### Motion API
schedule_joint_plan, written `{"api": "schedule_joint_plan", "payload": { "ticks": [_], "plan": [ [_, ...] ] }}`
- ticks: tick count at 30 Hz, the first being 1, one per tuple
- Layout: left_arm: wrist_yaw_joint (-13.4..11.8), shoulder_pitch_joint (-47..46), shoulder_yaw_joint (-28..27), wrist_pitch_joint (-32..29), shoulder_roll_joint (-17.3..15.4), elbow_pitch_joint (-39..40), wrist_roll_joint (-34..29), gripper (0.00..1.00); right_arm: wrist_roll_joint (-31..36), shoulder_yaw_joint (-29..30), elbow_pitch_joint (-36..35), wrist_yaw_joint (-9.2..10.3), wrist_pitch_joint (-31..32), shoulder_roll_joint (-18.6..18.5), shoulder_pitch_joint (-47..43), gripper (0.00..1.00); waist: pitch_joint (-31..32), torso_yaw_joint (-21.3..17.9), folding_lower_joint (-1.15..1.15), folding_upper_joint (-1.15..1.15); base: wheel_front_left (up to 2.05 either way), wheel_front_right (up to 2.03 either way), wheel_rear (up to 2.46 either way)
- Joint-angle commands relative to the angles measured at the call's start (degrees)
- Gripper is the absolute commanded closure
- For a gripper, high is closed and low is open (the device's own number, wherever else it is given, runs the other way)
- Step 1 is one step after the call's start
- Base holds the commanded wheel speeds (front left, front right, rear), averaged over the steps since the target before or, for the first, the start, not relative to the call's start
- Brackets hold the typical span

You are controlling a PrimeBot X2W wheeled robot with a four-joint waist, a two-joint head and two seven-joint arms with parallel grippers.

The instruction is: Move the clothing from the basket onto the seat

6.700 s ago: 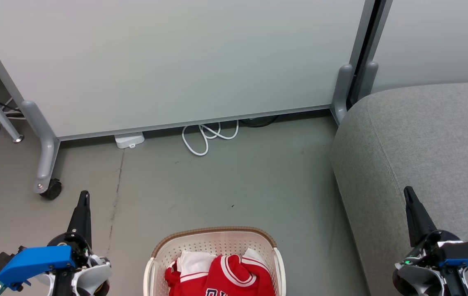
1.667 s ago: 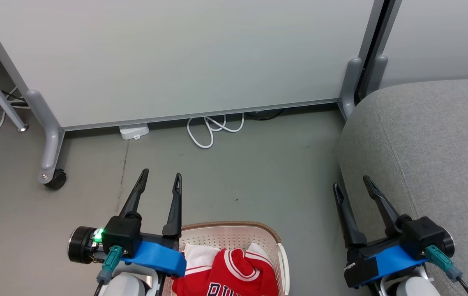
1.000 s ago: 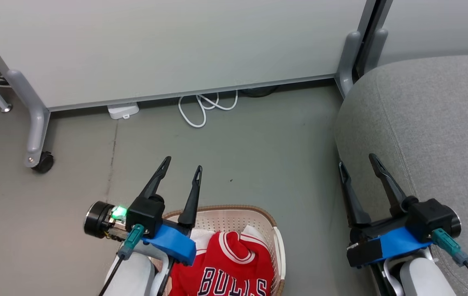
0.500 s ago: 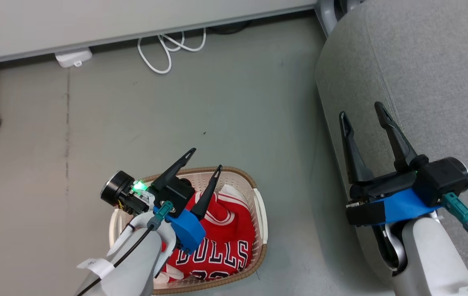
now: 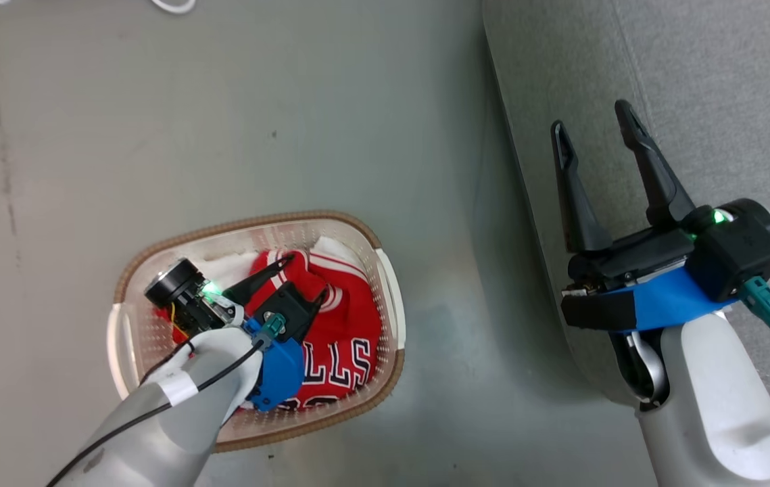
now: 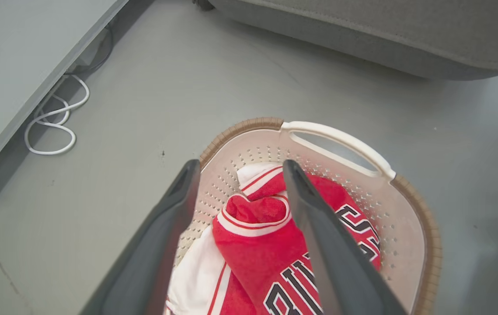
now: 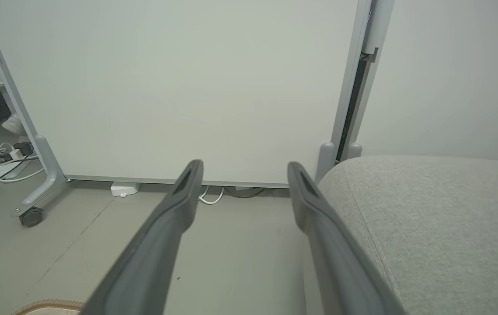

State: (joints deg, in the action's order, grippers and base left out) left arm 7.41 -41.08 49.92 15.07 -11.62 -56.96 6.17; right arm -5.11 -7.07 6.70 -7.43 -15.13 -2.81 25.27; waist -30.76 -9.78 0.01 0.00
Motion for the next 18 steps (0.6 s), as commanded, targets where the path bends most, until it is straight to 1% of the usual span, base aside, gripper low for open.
{"api": "schedule_joint_plan", "payload": {
  "ticks": [1,5,7,9,12,18],
  "plan": [
    [0.07,-1.58,0.82,0.16,-0.37,-0.76,0.39,0.00,-0.07,-0.11,-0.38,-0.11,-0.04,-0.14,1.18,0.00,-2.51,-0.96,-0.01,0.00,0.00,0.00,0.00],
    [0.06,-4.43,6.15,-0.04,-0.69,-6.49,2.12,0.00,-0.42,-0.26,-0.81,-0.11,-0.04,-0.14,2.66,0.00,-5.62,-1.33,-0.01,0.00,0.00,0.00,0.00],
    [0.06,-5.74,8.89,-1.37,-0.64,-8.91,3.11,0.00,-0.52,-0.29,-1.10,-0.11,-0.04,-0.14,3.39,0.00,-7.14,-1.46,-0.01,0.00,0.00,0.00,0.00],
    [0.06,-6.59,11.33,-3.99,-0.70,-11.20,4.78,0.00,-0.46,-0.42,-1.31,-0.11,-0.04,-0.14,4.07,0.00,-8.46,-1.59,-0.01,0.00,0.00,0.00,0.00],
    [0.06,-8.01,14.39,-6.76,-0.77,-12.25,7.85,0.00,-0.47,-0.53,-1.59,-0.11,-0.04,-0.15,5.06,0.00,-10.22,-1.75,-0.01,0.00,0.00,0.00,0.00],
    [0.06,-10.02,18.65,-13.15,-2.60,-12.62,14.75,0.00,-0.44,-0.90,-2.35,-0.11,-0.04,-0.15,6.62,0.00,-13.38,-2.02,-0.01,0.00,0.00,0.00,0.00]
  ]
}}
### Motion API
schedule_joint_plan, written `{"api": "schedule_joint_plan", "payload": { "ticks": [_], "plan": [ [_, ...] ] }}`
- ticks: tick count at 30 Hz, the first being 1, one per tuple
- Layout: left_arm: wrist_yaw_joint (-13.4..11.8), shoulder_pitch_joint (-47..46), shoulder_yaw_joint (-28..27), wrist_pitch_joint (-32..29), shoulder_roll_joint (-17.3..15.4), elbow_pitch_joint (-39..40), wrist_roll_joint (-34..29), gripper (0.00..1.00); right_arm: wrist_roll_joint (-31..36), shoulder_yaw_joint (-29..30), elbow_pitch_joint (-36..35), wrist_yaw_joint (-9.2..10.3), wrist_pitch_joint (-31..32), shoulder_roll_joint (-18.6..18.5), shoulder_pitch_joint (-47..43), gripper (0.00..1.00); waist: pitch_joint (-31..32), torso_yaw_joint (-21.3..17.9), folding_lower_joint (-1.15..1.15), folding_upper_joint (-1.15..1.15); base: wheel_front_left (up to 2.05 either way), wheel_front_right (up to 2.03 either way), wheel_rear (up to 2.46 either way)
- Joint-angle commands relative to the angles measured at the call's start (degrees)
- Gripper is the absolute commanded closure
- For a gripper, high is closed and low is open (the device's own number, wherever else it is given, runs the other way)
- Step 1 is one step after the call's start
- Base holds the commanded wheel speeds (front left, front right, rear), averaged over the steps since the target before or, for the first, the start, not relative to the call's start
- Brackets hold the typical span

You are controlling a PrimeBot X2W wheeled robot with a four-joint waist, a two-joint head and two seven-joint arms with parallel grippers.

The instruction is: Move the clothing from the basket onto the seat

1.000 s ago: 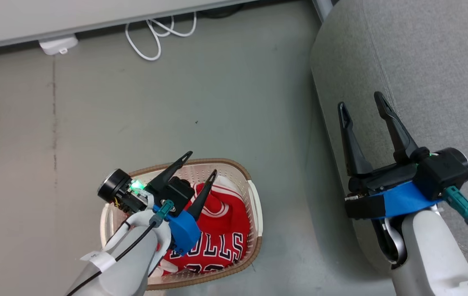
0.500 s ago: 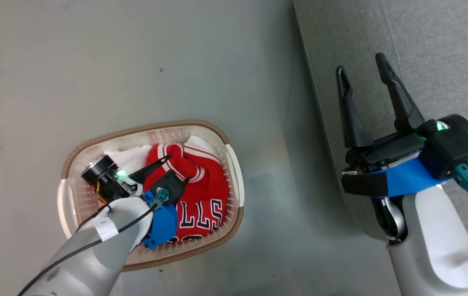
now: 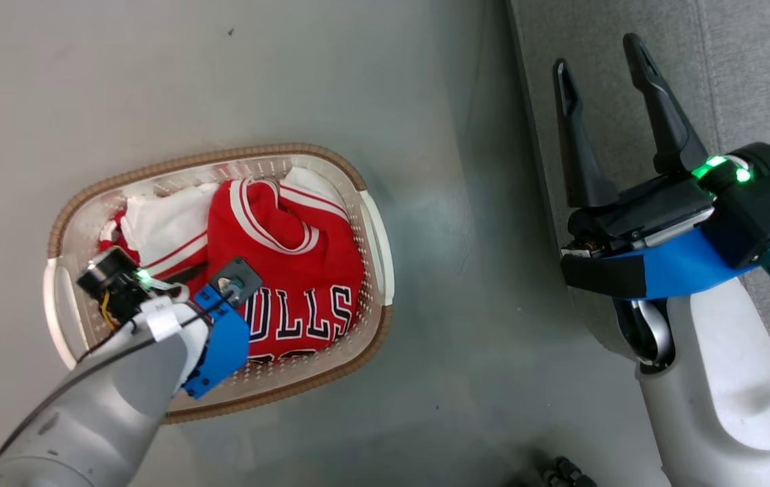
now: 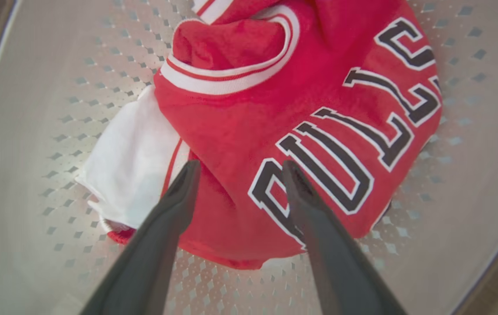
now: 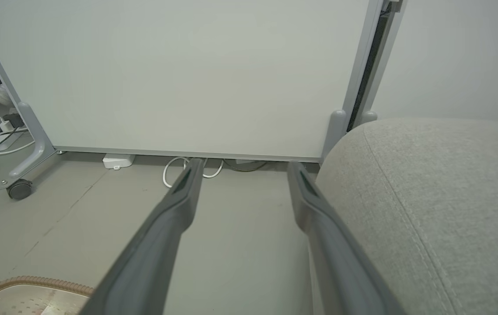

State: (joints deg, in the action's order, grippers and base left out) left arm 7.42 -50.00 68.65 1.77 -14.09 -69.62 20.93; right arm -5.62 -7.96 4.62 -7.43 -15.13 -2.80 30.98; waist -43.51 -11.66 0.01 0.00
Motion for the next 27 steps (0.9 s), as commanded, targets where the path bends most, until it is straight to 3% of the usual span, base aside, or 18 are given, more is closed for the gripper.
{"api": "schedule_joint_plan", "payload": {
  "ticks": [1,11,21,22,23,24,27],
  "plan": [
    [0.05,-1.63,0.43,-0.49,-0.52,0.26,0.86,0.00,0.08,-0.04,-0.44,-0.11,-0.04,-0.16,1.06,0.00,-1.13,-0.17,-0.01,0.00,0.00,0.00,0.00],
    [0.05,-4.66,3.49,-7.30,-3.35,2.72,9.36,0.00,0.18,-0.15,-1.88,-0.07,-0.04,-0.15,2.86,0.00,-6.71,-1.04,-0.01,0.00,0.00,0.00,0.00],
    [0.05,-6.88,4.49,-7.73,-3.37,3.82,12.55,0.00,-0.34,-0.08,-3.62,-0.07,-0.04,-0.16,3.88,0.00,-11.21,-1.93,-0.01,0.00,0.00,0.00,0.00],
    [0.06,-6.94,4.57,-7.54,-3.37,4.07,12.23,0.08,-0.37,-0.07,-3.73,-0.07,-0.04,-0.15,3.88,0.00,-11.36,-1.95,-0.01,0.00,0.00,0.00,0.00],
    [0.06,-7.24,4.62,-7.18,-3.47,4.16,11.87,0.90,-0.37,0.01,-3.84,-0.07,-0.04,-0.16,3.83,0.00,-11.49,-1.92,-0.01,0.00,0.00,0.00,0.00],
    [0.06,-7.36,4.68,-7.13,-3.46,4.12,11.73,1.00,-0.32,0.08,-3.85,-0.07,-0.04,-0.16,3.76,0.00,-11.57,-1.84,-0.01,0.00,0.00,0.00,0.00],
    [0.06,-7.49,4.78,-6.53,-3.31,4.36,10.92,1.00,-0.07,0.17,-3.55,-0.07,-0.04,-0.16,3.71,0.00,-11.46,-1.62,-0.01,0.00,0.00,0.00,0.00]
  ]
}}
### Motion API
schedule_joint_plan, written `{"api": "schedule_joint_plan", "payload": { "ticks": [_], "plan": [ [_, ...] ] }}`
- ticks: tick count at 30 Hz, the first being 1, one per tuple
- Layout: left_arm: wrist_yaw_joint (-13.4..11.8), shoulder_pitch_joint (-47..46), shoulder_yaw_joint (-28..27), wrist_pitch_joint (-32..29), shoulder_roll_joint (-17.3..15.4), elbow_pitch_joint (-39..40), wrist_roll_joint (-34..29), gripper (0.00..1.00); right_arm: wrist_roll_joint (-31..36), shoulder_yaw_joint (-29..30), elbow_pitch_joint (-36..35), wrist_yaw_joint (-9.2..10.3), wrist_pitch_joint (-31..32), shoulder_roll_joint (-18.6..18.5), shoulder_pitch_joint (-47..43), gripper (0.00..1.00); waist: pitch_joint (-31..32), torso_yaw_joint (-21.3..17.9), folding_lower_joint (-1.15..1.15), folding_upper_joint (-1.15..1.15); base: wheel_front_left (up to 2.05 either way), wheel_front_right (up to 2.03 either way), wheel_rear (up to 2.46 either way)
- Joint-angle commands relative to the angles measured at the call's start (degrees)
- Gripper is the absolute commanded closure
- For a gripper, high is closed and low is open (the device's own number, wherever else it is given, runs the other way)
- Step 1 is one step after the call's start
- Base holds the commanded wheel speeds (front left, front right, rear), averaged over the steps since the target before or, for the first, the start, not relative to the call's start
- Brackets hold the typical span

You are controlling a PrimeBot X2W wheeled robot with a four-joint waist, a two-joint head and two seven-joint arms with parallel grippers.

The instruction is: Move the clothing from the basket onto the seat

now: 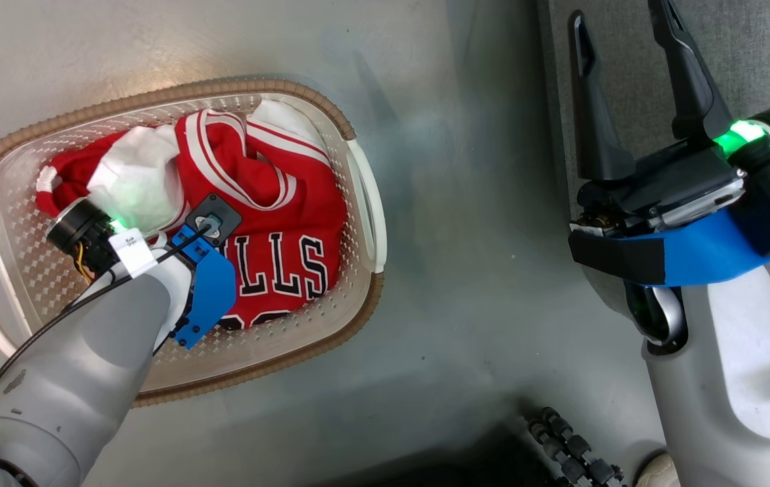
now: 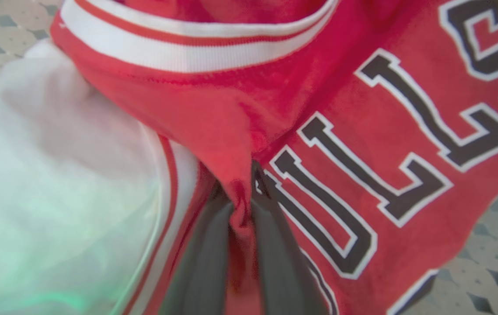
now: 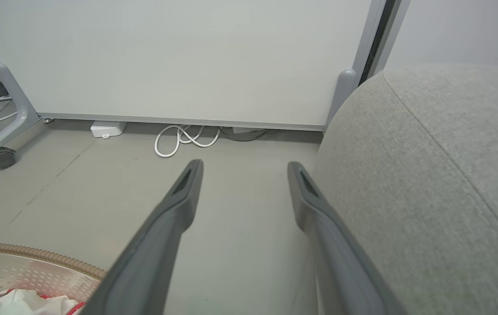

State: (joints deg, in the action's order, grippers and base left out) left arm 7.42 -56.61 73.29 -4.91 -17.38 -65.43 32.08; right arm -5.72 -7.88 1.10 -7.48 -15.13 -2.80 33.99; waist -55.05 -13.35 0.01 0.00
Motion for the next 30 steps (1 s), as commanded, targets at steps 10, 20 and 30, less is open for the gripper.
{"api": "schedule_joint_plan", "payload": {
  "ticks": [10,20,30],
  "plan": [
    [0.06,0.21,0.23,3.89,1.54,0.74,0.63,1.00,1.25,0.62,1.02,-0.03,-0.04,-0.16,0.22,0.00,3.85,1.66,-0.01,0.00,0.00,0.00,0.00],
    [0.06,2.81,0.23,11.79,5.99,0.36,4.87,1.00,2.60,1.68,2.55,-0.03,-0.04,-0.56,-3.28,0.00,12.38,5.35,-0.01,0.00,0.00,0.00,0.00],
    [0.06,5.60,0.18,18.50,8.34,1.14,9.49,1.00,2.38,2.41,4.43,-0.03,-0.04,-1.58,-8.05,0.00,22.38,8.56,-0.01,0.00,0.00,0.00,0.00]
  ]
}}
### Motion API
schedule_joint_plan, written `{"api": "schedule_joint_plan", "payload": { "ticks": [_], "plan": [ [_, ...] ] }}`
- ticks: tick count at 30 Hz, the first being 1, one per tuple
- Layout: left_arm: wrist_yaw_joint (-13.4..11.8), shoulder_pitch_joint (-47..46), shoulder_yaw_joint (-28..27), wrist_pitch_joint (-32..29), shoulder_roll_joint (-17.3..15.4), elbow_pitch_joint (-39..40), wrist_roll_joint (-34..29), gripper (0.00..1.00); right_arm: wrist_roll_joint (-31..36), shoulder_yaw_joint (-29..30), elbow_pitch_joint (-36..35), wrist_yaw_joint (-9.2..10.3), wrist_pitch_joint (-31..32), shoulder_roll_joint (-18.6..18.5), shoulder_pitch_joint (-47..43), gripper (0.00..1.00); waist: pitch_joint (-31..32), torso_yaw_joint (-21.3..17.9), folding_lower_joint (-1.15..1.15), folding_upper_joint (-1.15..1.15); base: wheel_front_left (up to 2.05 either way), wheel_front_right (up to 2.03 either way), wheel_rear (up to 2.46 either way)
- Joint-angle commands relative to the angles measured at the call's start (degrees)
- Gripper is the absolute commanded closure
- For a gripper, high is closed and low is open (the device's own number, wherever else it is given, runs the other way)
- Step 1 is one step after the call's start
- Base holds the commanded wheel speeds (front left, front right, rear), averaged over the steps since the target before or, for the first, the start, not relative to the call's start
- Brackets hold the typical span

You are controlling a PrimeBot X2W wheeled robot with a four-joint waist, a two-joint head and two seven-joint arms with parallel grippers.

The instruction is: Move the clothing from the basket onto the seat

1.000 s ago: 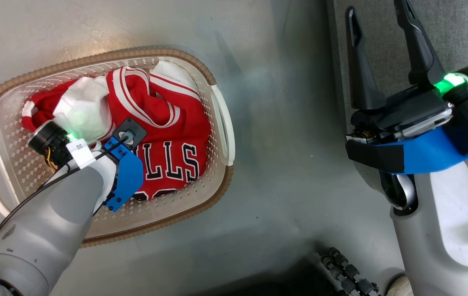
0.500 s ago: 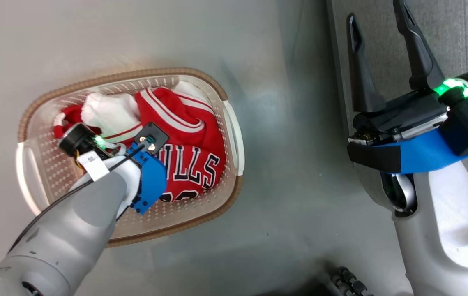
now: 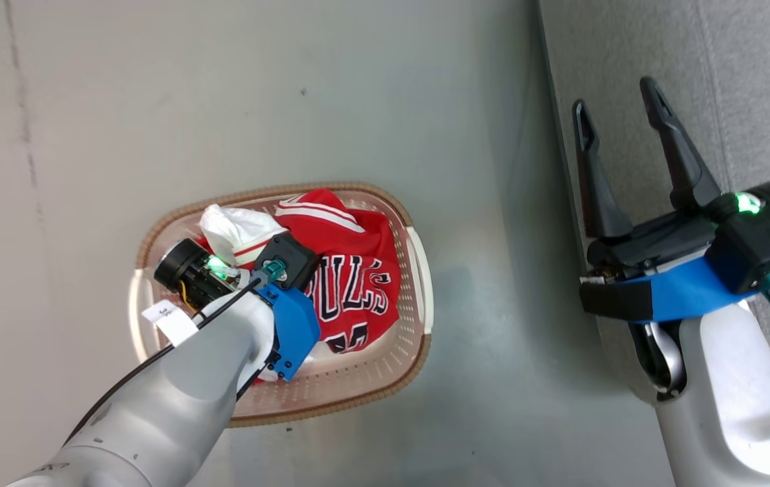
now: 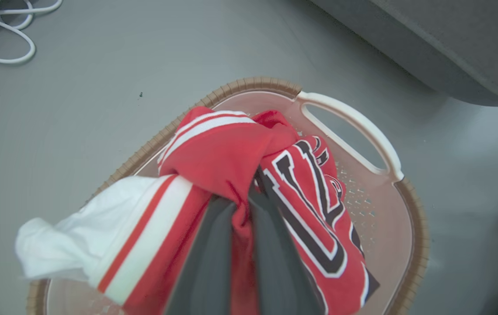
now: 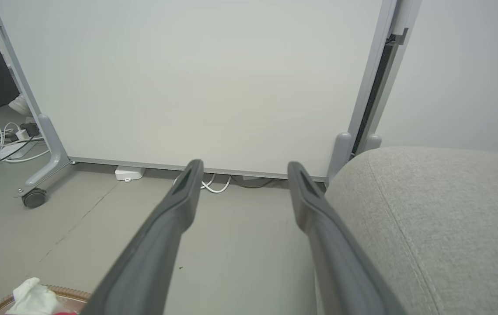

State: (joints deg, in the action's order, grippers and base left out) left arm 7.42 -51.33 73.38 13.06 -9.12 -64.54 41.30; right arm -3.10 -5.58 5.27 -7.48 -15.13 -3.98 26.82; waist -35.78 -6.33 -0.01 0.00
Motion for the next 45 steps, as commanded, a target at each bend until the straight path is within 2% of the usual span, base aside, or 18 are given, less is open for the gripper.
{"api": "schedule_joint_plan", "payload": {
  "ticks": [1,7,10,20,24,31,39,45],
  "plan": [
    [0.06,0.56,0.06,1.03,0.13,0.54,0.78,1.00,-0.24,0.08,0.41,-0.03,-0.04,-0.43,-1.42,0.00,3.96,1.73,0.01,0.00,0.00,0.00,0.00],
    [0.06,1.93,-1.14,2.17,0.47,2.33,2.90,1.00,-0.36,0.85,1.32,-0.03,-0.04,-0.80,-4.24,0.00,8.66,3.16,0.01,0.00,0.00,0.00,0.00],
    [0.06,2.16,-4.13,2.23,-0.13,5.60,2.46,1.00,-0.45,1.24,1.65,-0.03,-0.04,-0.96,-5.83,0.00,11.39,3.84,0.01,0.00,0.00,0.00,0.00],
    [-0.73,9.38,-19.47,2.22,-3.24,18.25,-5.11,1.00,-0.97,1.31,2.80,-0.03,-0.04,-0.22,-11.22,0.00,21.25,4.57,0.01,0.00,0.00,0.00,0.00],
    [-0.60,12.52,-26.79,2.23,-3.51,23.15,-8.25,1.00,-1.13,1.46,3.24,-0.03,-0.04,0.16,-13.34,0.00,24.69,4.65,0.01,0.00,0.00,0.00,0.00],
    [-0.48,15.64,-35.72,2.22,-3.34,29.43,-12.52,1.00,-1.36,1.68,3.60,-0.03,-0.04,0.68,-15.86,0.00,28.16,4.68,0.01,0.00,0.00,0.00,0.00],
    [0.00,17.05,-40.42,2.22,-1.89,33.93,-14.68,1.00,-1.56,1.94,3.75,-0.03,-0.04,1.04,-17.84,0.00,30.98,5.26,0.01,0.00,0.00,0.00,0.00],
    [0.13,16.55,-40.68,2.22,-1.01,35.91,-15.74,1.00,-1.94,2.19,3.73,-0.03,-0.04,1.12,-18.61,0.00,32.02,5.76,0.01,0.00,0.00,0.00,0.00]
  ]
}}
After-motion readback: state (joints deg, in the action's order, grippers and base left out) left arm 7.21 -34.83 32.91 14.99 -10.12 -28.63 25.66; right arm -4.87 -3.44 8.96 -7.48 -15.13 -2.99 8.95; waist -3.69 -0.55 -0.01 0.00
